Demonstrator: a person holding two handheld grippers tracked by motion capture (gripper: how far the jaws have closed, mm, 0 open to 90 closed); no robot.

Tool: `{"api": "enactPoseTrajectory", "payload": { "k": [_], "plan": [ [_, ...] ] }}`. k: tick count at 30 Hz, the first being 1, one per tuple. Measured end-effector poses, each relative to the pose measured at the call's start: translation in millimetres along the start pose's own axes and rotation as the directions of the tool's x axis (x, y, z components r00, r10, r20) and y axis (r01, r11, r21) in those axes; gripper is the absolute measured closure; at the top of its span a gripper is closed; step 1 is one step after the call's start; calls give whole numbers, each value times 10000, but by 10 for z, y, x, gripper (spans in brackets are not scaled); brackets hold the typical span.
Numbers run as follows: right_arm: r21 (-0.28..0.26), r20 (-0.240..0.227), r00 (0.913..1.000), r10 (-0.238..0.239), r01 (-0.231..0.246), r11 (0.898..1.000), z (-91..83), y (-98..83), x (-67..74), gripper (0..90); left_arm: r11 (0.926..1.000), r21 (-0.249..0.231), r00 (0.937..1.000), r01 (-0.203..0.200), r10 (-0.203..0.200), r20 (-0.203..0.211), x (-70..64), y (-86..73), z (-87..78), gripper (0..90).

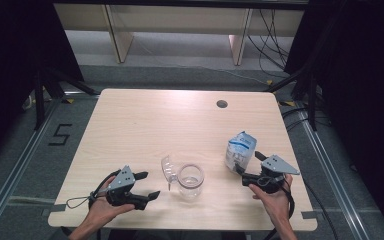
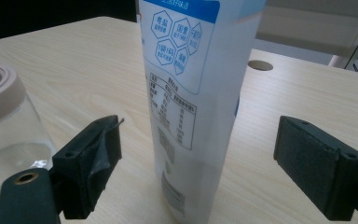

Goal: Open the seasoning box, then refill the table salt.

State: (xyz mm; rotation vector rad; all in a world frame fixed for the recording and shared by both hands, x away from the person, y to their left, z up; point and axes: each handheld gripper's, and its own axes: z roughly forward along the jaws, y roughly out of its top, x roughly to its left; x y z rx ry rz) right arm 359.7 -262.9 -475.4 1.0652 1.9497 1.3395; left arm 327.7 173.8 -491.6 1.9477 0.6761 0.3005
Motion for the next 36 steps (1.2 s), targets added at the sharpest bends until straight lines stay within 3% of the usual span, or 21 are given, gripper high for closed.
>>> {"api": "enactPoseTrajectory", "payload": {
  "k": [1,3,4,5,6,11,12,13,14,18,23,24,25,26,27,29,32,33,35,36],
  "plan": [
    [77,106,9999,36,-36,10000,16,1,11,157,9997,-2,9997,236,-236,-8,-11,-8,4,205],
    [133,43,10000,15,-16,9999,74,4,-8,157,10000,21,10000,-6,6,1,2,-4,7,205],
    [39,-58,10000,24,-23,10000,112,1,-6,158,9997,43,9997,253,-253,-6,-11,-9,9,204],
    [105,57,10000,5,-6,9999,125,6,-9,157,9997,23,9997,241,-241,-11,-13,-8,10,205],
    [27,-96,9999,-105,105,9999,161,9,-15,157,10000,67,10000,-40,40,-86,-5,1,4,205],
    [-156,-363,9991,241,-247,9996,259,12,-13,157,10000,42,9999,-77,76,88,-3,2,23,205],
    [-199,-445,9989,119,-128,9997,294,9,-26,157,9998,103,9998,-169,168,62,1,2,19,205],
    [-215,-285,9995,115,-121,9997,311,3,-23,157,9999,79,9999,128,-128,27,-23,-2,20,205],
    [-194,-432,9989,154,-163,9997,339,-1,-31,157,9999,86,10000,-79,78,28,-16,3,18,205],
    [-65,-430,9990,141,-144,9999,402,-17,-47,157,9998,97,9997,-170,168,181,-12,6,30,205],
    [22,-375,9993,-13,14,10000,427,-32,-36,157,9996,166,9996,-243,241,110,-10,13,39,206],
    [13,-367,9993,21,-21,10000,424,-32,-33,157,9999,115,9999,85,-86,120,-34,6,46,206],
    [-55,-441,9990,-32,30,10000,428,-34,-34,157,9997,89,9994,-241,239,232,-14,13,50,206],
    [-58,-364,9993,-112,110,9999,424,-33,-31,157,9997,76,9995,-212,210,229,-17,14,52,206],
    [89,-300,9993,201,-198,9998,408,-38,4,157,9997,72,9995,-224,222,243,-18,15,55,206],
    [-11,-305,9995,-67,67,10000,415,-36,-18,157,9997,155,9997,-200,197,151,-27,13,46,206],
    [28,-481,9988,72,-71,10000,422,-38,-24,157,9996,70,9993,-271,269,252,-21,14,39,206],
    [-337,-264,9996,103,-112,9994,434,-47,-23,157,9999,-1,9997,-140,140,215,-32,15,40,206],
    [-129,-359,9993,130,-135,9998,432,-43,-43,156,9997,62,9995,-233,231,235,-27,20,43,206],
    [-401,-529,9983,253,-274,9988,458,-51,-56,156,10000,49,9996,-62,61,289,-39,15,53,206]
  ]
}}
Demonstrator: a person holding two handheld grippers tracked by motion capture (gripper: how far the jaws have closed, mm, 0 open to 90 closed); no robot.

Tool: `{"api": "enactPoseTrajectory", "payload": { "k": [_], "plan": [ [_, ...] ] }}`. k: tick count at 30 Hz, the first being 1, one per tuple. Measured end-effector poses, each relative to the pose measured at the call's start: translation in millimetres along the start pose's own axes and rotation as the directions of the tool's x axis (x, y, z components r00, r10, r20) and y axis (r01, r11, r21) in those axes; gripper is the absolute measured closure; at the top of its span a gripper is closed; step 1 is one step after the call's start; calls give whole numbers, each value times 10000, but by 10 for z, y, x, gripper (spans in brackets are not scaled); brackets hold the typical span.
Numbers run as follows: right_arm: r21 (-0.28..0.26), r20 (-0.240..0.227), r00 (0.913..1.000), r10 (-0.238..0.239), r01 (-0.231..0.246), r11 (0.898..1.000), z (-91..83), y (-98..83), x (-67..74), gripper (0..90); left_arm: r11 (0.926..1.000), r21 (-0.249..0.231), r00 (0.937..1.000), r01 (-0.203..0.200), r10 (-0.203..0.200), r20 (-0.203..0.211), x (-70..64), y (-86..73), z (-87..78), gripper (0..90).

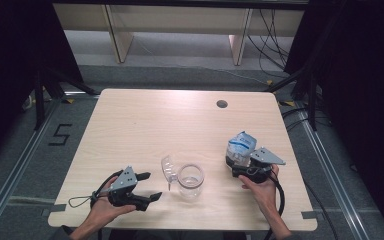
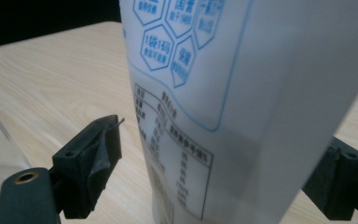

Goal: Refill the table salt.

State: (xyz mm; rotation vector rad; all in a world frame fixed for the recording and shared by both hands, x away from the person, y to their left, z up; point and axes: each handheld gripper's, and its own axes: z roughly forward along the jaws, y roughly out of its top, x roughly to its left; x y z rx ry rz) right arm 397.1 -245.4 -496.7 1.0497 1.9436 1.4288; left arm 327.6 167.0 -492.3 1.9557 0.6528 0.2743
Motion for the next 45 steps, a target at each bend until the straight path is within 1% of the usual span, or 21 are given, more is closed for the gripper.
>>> {"api": "enactPoseTrajectory", "payload": {
  "k": [2,6,7,8,9,11,12,15,16,18,19,21,22,24,25,27,29,33,35,37,45],
  "plan": [
    [153,43,9999,99,-99,9998,1,-4,0,156,9996,14,9996,-287,287,35,5,7,0,206],
    [173,60,9999,-99,98,9998,37,-15,4,162,9999,-2,9999,-120,120,41,-13,5,2,209],
    [233,-53,9999,-110,111,9997,43,-16,5,163,9995,5,9995,-307,307,70,-4,10,1,209],
    [339,157,9998,136,-141,9993,39,-23,39,164,9990,65,9990,-444,444,55,3,12,0,209],
    [218,71,9999,-153,151,9996,62,-24,15,164,9997,103,9998,-202,201,58,-12,6,3,209],
    [175,-61,10000,-5,6,9998,90,-33,29,174,9993,64,9993,-374,374,81,-11,9,3,209],
    [265,-185,9996,-234,239,9994,101,-30,3,182,9993,43,9993,-375,375,59,-12,6,3,209],
    [132,-6,9998,-207,207,9997,125,-39,4,194,9992,69,9992,-387,386,56,-12,3,-2,213],
    [-10,8,9989,-471,471,9989,138,-41,-22,198,9991,80,9992,-405,405,64,-11,2,-5,213],
    [208,-87,10000,47,-45,9998,128,-45,-4,215,9989,86,9989,-457,456,110,-9,1,-9,213],
    [-2,129,9992,-382,382,9993,142,-49,-36,221,9991,84,9990,-427,426,102,-12,0,-10,213],
    [-74,111,9994,-317,318,9995,156,-55,-42,234,9993,44,9992,-378,377,100,-16,-3,-7,213],
    [-29,128,9999,31,-31,10000,153,-62,-18,241,9993,38,9992,-374,374,103,-18,-3,-8,213],
    [-2,167,9995,-257,257,9997,155,-63,-49,257,9999,72,9999,-133,133,-2,-38,-11,-10,213],
    [-88,178,9998,67,-65,9999,164,-75,-21,258,10000,26,10000,-96,96,14,-41,-13,-5,213],
    [170,231,9997,-4,0,9999,156,-82,-33,275,9995,172,9996,-271,271,27,-25,-11,-10,213],
    [14,157,9999,7,-7,10000,172,-95,-54,279,9988,79,9988,-489,489,52,-23,-4,-10,213],
    [66,68,10000,-61,60,10000,171,-101,-59,304,9990,43,9990,-442,441,110,-25,-6,-4,213],
    [198,-50,9992,392,-391,9990,164,-111,-33,307,9986,113,9986,-516,515,98,-19,-5,-9,212],
    [276,202,9997,116,-121,9995,171,-124,-51,309,9990,40,9990,-438,438,104,-25,-6,-4,213],
    [194,-116,9995,309,-307,9993,181,-134,-37,371,9990,110,9990,-430,429,85,-26,-9,-6,213]
  ]
}}
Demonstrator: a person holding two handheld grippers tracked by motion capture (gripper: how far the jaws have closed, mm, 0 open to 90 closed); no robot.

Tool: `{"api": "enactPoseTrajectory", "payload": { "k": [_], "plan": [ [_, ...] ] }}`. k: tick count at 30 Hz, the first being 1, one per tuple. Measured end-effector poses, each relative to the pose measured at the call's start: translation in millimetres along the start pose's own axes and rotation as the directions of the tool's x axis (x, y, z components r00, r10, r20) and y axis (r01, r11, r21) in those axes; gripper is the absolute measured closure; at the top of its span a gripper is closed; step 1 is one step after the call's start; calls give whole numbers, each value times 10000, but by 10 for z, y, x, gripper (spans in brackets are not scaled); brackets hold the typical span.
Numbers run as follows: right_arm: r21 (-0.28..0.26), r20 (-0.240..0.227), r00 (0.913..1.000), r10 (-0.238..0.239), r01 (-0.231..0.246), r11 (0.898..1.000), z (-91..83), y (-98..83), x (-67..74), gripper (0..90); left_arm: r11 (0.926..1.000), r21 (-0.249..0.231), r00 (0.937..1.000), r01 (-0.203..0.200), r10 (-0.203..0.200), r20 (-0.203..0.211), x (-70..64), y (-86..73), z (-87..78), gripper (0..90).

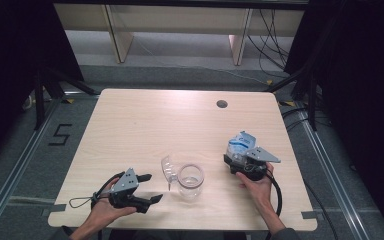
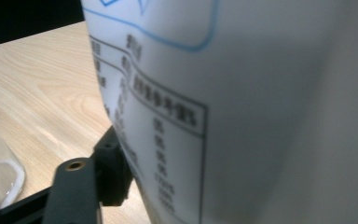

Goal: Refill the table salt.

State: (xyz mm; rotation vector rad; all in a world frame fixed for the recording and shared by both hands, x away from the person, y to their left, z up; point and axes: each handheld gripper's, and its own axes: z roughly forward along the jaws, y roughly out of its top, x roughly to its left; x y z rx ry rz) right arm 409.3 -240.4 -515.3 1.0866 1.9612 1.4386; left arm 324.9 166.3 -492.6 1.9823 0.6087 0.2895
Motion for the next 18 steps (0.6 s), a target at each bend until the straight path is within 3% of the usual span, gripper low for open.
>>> {"api": "enactPoseTrajectory", "payload": {
  "k": [1,3,5,9,11,13,14,15,16,18],
  "plan": [
    [10,-71,9997,-234,234,9997,2,5,-20,374,10000,-3,10000,2,-2,13,0,0,1,213],
    [62,-29,10000,-5,6,10000,-3,2,5,383,10000,-1,10000,2,-2,19,-2,-1,2,213],
    [38,-38,9999,-149,149,9999,-2,3,-9,392,10000,-8,10000,-4,4,21,-3,-1,2,213],
    [73,61,10000,35,-36,10000,-10,10,20,423,10000,5,10000,-7,7,4,0,0,-1,213],
    [223,133,9993,-351,348,9991,-27,25,11,435,10000,11,10000,-11,11,1,1,1,-2,213],
    [271,280,9987,-435,428,9987,-37,32,28,444,10000,24,10000,-23,23,16,0,1,-1,213],
    [249,302,9967,-749,742,9969,-37,40,6,447,10000,51,10000,-44,44,15,0,1,0,213],
    [228,169,9971,-738,734,9970,-36,46,11,450,9999,88,10000,-90,90,0,3,3,0,213],
    [320,348,9962,-803,792,9963,-47,52,22,452,9999,112,9999,-127,127,-14,0,5,1,213],
    [376,447,9935,-1048,1031,9940,-52,67,37,452,9997,62,9998,216,-216,20,-22,0,9,213]
  ]
}}
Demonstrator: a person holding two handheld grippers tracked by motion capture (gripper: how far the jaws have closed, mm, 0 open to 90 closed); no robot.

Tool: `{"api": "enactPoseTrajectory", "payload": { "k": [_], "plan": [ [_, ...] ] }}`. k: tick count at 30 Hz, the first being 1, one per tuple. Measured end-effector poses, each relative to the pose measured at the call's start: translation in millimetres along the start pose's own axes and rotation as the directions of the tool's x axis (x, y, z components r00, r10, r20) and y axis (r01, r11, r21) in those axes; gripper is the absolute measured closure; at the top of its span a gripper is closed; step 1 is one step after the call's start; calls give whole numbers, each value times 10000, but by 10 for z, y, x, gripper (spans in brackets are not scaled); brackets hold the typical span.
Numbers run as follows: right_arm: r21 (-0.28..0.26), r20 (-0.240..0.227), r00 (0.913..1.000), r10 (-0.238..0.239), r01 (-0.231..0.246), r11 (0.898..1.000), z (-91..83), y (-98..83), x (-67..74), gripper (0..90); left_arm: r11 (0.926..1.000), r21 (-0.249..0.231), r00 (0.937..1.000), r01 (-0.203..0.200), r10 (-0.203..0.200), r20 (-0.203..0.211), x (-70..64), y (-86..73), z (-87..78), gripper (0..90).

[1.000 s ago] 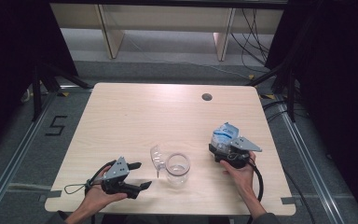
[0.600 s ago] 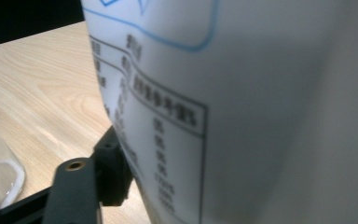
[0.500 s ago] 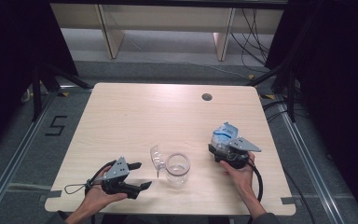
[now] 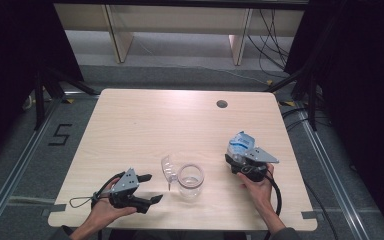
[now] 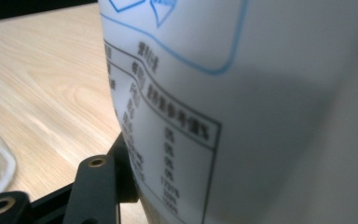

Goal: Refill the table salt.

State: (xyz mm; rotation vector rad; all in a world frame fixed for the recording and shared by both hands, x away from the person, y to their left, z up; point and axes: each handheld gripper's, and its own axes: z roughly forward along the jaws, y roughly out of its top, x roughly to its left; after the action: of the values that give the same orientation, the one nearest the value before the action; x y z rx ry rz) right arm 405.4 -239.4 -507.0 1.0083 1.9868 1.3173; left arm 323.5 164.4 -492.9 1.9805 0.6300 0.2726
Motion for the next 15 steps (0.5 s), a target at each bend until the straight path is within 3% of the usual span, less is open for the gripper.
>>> {"api": "enactPoseTrajectory", "payload": {
  "k": [3,4,5,9,11,13,15],
  "plan": [
    [61,110,9997,-223,222,9997,-16,29,24,453,9999,-42,10000,-91,91,2,8,2,-3,214],
    [157,211,9995,-244,240,9996,-26,42,51,453,9994,6,9994,-349,349,-1,26,7,-10,214],
    [98,235,9979,-609,607,9981,-29,61,51,453,9995,0,9995,-324,324,-1,27,7,-10,214],
    [3,325,9918,-1237,1237,9923,-71,136,132,453,9995,-26,9995,-317,317,-37,30,7,-15,214],
    [3,450,9820,-1834,1836,9830,-96,174,195,453,9994,21,9993,-355,355,-139,30,9,-24,214],
    [91,511,9661,-2529,2528,9675,-127,208,269,453,9994,22,9993,-351,351,-139,31,8,-25,214],
    [58,503,9547,-2933,2934,9560,-155,234,338,454,9993,44,9992,-380,381,-137,31,6,-25,214]
  ]
}}
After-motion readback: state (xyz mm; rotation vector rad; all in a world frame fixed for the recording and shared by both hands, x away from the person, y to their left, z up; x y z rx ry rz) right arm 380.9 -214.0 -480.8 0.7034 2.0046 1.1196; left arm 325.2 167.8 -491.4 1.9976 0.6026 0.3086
